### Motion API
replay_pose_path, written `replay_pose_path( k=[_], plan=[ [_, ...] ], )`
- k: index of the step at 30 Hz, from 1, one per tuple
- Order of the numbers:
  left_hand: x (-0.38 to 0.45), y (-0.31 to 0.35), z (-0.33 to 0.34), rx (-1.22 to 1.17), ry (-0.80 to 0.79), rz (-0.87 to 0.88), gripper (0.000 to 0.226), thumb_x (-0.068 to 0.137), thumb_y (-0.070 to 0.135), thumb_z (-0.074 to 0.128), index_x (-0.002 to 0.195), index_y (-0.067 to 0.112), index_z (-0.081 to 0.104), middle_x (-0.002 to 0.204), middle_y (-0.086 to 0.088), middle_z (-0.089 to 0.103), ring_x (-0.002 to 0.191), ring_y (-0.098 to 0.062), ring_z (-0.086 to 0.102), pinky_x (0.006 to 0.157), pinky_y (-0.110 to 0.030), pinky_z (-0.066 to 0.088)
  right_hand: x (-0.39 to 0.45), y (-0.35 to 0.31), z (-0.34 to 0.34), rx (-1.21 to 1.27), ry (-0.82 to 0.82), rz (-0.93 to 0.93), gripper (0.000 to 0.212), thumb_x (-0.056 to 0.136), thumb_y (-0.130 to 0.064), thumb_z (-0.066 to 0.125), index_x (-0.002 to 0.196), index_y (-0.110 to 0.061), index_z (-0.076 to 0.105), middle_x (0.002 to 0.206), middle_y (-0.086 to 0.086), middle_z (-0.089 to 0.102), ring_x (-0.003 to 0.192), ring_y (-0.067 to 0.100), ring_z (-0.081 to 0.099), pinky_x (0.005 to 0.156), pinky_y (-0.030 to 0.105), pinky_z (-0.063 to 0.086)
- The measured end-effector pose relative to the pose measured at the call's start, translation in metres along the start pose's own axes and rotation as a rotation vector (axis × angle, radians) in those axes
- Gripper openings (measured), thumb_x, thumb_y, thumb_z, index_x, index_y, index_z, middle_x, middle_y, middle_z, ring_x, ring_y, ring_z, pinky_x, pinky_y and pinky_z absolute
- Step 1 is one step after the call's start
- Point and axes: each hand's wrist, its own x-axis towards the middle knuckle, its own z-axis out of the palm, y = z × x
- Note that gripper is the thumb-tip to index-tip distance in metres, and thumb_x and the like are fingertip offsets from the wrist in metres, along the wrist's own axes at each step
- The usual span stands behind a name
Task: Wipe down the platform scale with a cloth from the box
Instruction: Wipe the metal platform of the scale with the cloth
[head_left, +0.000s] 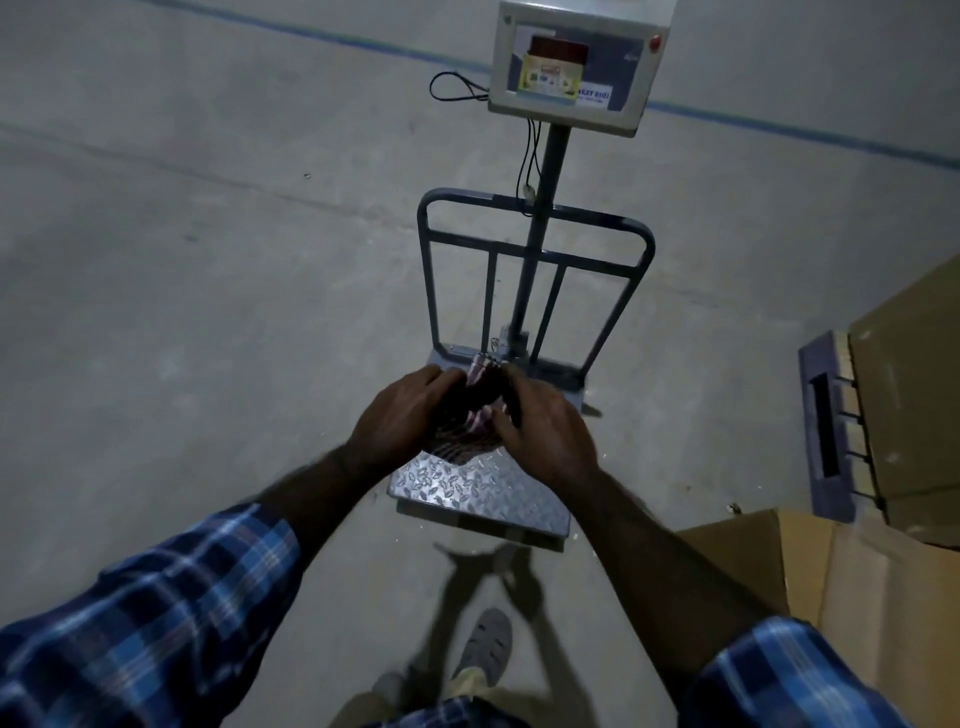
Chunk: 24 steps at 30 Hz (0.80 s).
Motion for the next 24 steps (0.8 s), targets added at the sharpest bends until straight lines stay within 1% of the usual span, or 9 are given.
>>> replay_pose_path(
  k=[4, 7, 10, 12, 14, 16, 18, 21, 24],
  plan=[
    [0.008, -0.015, 0.002, -0.170, 0.050, -0.045, 0.044, 0.079, 0.032, 0.071, 0.118, 0.016, 0.057, 0.101, 0.000, 0.062, 0.081, -0.014, 0.057, 0.066, -0.018, 0.035, 0.015, -0.009, 0.010, 0.020, 0.011, 0.026, 0.057, 0.092, -0.042, 0.059, 0.143, -0.025, 0.041, 0.137, 0.001, 0.057, 0.131, 0.024, 0.044, 0.103, 0.039, 0.040],
    [0.016, -0.020, -0.004, -0.382, 0.146, -0.145, 0.028, 0.081, 0.027, 0.066, 0.107, 0.023, 0.058, 0.091, 0.015, 0.059, 0.077, 0.000, 0.052, 0.067, -0.009, 0.038, 0.024, -0.022, 0.023, 0.056, 0.007, 0.067, 0.062, 0.095, -0.049, 0.051, 0.148, -0.022, 0.034, 0.148, 0.002, 0.046, 0.139, 0.025, 0.035, 0.113, 0.044, 0.032],
    [0.028, -0.031, -0.006, -0.486, 0.214, -0.238, 0.015, 0.091, 0.013, 0.057, 0.104, 0.020, 0.060, 0.087, 0.012, 0.063, 0.063, 0.004, 0.057, 0.062, -0.006, 0.039, 0.029, -0.041, 0.041, 0.184, -0.052, 0.172, 0.060, 0.100, -0.050, 0.040, 0.152, -0.027, 0.022, 0.151, 0.002, 0.042, 0.138, 0.023, 0.037, 0.111, 0.041, 0.035],
    [0.034, -0.041, -0.008, -0.532, 0.227, -0.244, 0.015, 0.094, 0.009, 0.056, 0.105, 0.017, 0.061, 0.091, 0.008, 0.066, 0.067, 0.012, 0.060, 0.062, -0.002, 0.037, 0.034, -0.057, 0.051, 0.327, -0.090, 0.255, 0.052, 0.103, -0.047, 0.036, 0.152, -0.032, 0.025, 0.149, 0.001, 0.045, 0.134, 0.023, 0.043, 0.106, 0.035, 0.036],
    [0.041, -0.051, -0.013, -0.597, 0.215, -0.222, 0.013, 0.095, 0.010, 0.055, 0.103, 0.018, 0.059, 0.096, 0.005, 0.068, 0.070, 0.006, 0.063, 0.064, -0.005, 0.043, 0.040, -0.078, 0.056, 0.652, -0.079, 0.435, 0.041, 0.104, -0.043, 0.037, 0.144, -0.039, 0.039, 0.141, 0.000, 0.054, 0.126, 0.021, 0.053, 0.103, 0.032, 0.040],
    [0.047, -0.061, -0.017, -0.657, 0.185, -0.223, 0.012, 0.095, 0.013, 0.054, 0.100, 0.023, 0.058, 0.097, 0.003, 0.068, 0.074, -0.009, 0.067, 0.065, -0.023, 0.055, 0.044, -0.097, 0.061, 1.009, -0.012, 0.588, 0.028, 0.102, -0.036, 0.043, 0.128, -0.041, 0.054, 0.128, -0.003, 0.063, 0.111, 0.010, 0.061, 0.099, 0.031, 0.046],
    [0.053, -0.075, -0.017, -0.656, 0.155, -0.240, 0.010, 0.094, 0.014, 0.053, 0.100, 0.021, 0.058, 0.096, 0.002, 0.069, 0.081, -0.015, 0.069, 0.067, -0.033, 0.058, 0.047, -0.109, 0.069, 1.184, 0.056, 0.660, 0.028, 0.092, -0.029, 0.055, 0.120, -0.034, 0.059, 0.112, -0.008, 0.068, 0.093, -0.001, 0.065, 0.081, 0.020, 0.050],
    [0.060, -0.091, -0.015, -0.624, 0.153, -0.252, 0.010, 0.093, 0.012, 0.055, 0.102, 0.012, 0.060, 0.093, 0.004, 0.066, 0.086, -0.011, 0.064, 0.071, -0.027, 0.056, 0.047, -0.115, 0.088, 1.177, 0.090, 0.711, 0.052, 0.070, -0.025, 0.058, 0.122, -0.029, 0.062, 0.108, -0.003, 0.071, 0.096, 0.015, 0.067, 0.080, 0.027, 0.053],
    [0.065, -0.097, -0.011, -0.607, 0.172, -0.299, 0.011, 0.091, 0.011, 0.058, 0.101, 0.008, 0.063, 0.092, 0.005, 0.064, 0.084, -0.010, 0.061, 0.068, -0.001, 0.040, 0.040, -0.115, 0.108, 0.996, 0.130, 0.736, 0.049, 0.070, -0.015, 0.065, 0.118, -0.025, 0.066, 0.106, -0.004, 0.072, 0.098, 0.016, 0.067, 0.091, 0.037, 0.054]
  ],
)
